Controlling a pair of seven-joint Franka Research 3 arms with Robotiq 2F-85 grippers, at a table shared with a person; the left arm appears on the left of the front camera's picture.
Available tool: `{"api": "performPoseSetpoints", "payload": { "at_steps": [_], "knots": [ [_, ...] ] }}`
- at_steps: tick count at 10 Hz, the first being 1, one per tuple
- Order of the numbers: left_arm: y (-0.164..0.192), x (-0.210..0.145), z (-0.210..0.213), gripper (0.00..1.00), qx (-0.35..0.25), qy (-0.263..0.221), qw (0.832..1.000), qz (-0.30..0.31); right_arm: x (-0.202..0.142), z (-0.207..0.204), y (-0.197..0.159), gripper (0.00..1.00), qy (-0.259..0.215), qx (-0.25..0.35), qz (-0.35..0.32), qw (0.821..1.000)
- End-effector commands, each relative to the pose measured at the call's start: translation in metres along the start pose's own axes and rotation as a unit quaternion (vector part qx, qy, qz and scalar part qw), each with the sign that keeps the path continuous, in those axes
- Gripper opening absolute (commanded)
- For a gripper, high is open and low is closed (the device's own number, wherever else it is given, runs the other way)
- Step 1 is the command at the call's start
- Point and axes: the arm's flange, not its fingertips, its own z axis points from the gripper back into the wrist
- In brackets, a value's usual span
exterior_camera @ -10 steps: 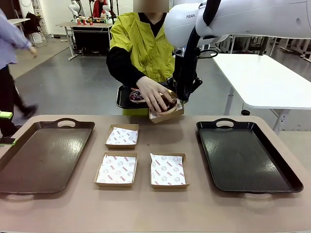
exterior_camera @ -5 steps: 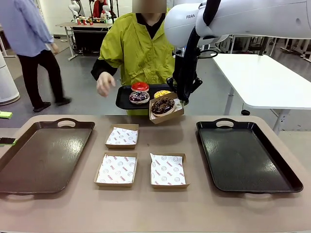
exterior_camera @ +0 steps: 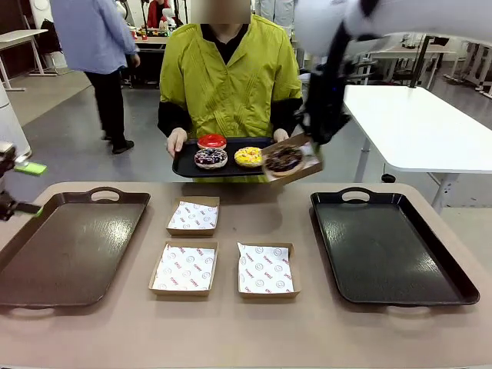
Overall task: Individually package the donuts and arrange them on the tray.
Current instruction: Place the picked Paper togo box on the Handle tray while simultaneously picking up another Paper togo box from the table with the other hand.
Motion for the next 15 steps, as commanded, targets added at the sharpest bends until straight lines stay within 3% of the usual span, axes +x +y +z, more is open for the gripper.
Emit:
{"api": "performPoseSetpoints", "payload": {
  "at_steps": [1, 4, 7, 10, 13, 15],
  "knots": [
    [-0.051, 0.018, -0.011, 1.00, 0.087, 0.016, 0.996, -0.011, -0.032, -0.004, -0.067, 0.01, 0.000, 0.006, 0.007, 1.000],
    [-0.127, 0.049, -0.063, 1.00, 0.213, 0.025, 0.976, -0.032, -0.045, -0.031, -0.144, 0.01, -0.004, 0.001, -0.036, 0.999],
    [-0.162, 0.091, -0.131, 1.00, 0.331, -0.010, 0.943, -0.046, -0.040, -0.070, -0.170, 0.01, 0.002, 0.025, -0.066, 0.998],
    [-0.155, 0.122, -0.201, 1.00, 0.421, -0.030, 0.905, -0.058, -0.032, -0.094, -0.171, 0.01, 0.003, 0.040, -0.067, 0.997],
    [-0.120, 0.156, -0.258, 1.00, 0.498, -0.046, 0.863, -0.065, -0.036, -0.084, -0.172, 0.01, 0.010, 0.017, -0.070, 0.997],
    [-0.091, 0.169, -0.290, 1.00, 0.522, -0.041, 0.849, -0.066, -0.036, -0.084, -0.172, 0.01, 0.010, 0.017, -0.070, 0.997]
  ]
}}
